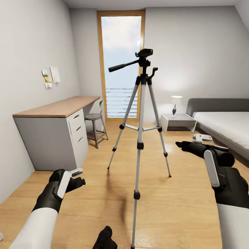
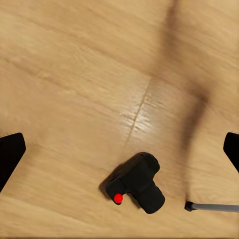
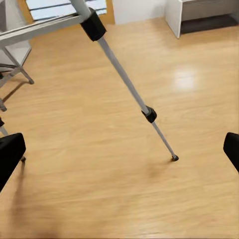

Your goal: Attach the digital camera to the camera tripod in the bedroom.

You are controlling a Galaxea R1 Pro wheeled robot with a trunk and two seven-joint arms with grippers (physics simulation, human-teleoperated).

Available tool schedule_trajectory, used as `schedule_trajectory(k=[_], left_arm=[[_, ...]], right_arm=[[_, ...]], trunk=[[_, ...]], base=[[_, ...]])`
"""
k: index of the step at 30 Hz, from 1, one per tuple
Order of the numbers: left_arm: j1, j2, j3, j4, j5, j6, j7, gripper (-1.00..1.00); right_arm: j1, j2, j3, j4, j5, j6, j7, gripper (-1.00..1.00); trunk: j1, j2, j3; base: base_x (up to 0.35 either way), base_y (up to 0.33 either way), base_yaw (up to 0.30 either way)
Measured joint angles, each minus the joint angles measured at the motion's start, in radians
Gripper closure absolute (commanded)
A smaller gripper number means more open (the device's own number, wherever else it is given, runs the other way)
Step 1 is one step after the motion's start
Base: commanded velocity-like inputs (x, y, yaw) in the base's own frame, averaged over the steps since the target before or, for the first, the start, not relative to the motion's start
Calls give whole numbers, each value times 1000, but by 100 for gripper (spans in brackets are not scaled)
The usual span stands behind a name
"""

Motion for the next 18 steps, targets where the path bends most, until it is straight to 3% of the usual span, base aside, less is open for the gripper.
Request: schedule_trajectory(k=[3, 6, 12, 18], left_arm=[[-2, 0, -1, 12, 1, 0, -3, -100], [-3, 0, -2, 15, 0, 0, -14, -100], [-4, 0, -3, 17, -1, 0, -23, -100], [-5, 0, -3, 18, -1, 0, -27, -100]], right_arm=[[-78, 1, 4, 77, 1, 13, 2, -100], [-110, 0, 10, 84, 2, 16, 5, -100], [-117, -4, 10, 8, 1, 19, 6, -100], [-58, -10, 9, -85, -5, 22, 8, -100]], trunk=[[11, -21, -9], [13, -22, -21], [16, -23, -44], [18, -25, -67]], base=[[0, 0, 0], [0, 0, 0], [0, 0, 0], [0, 0, 0]])
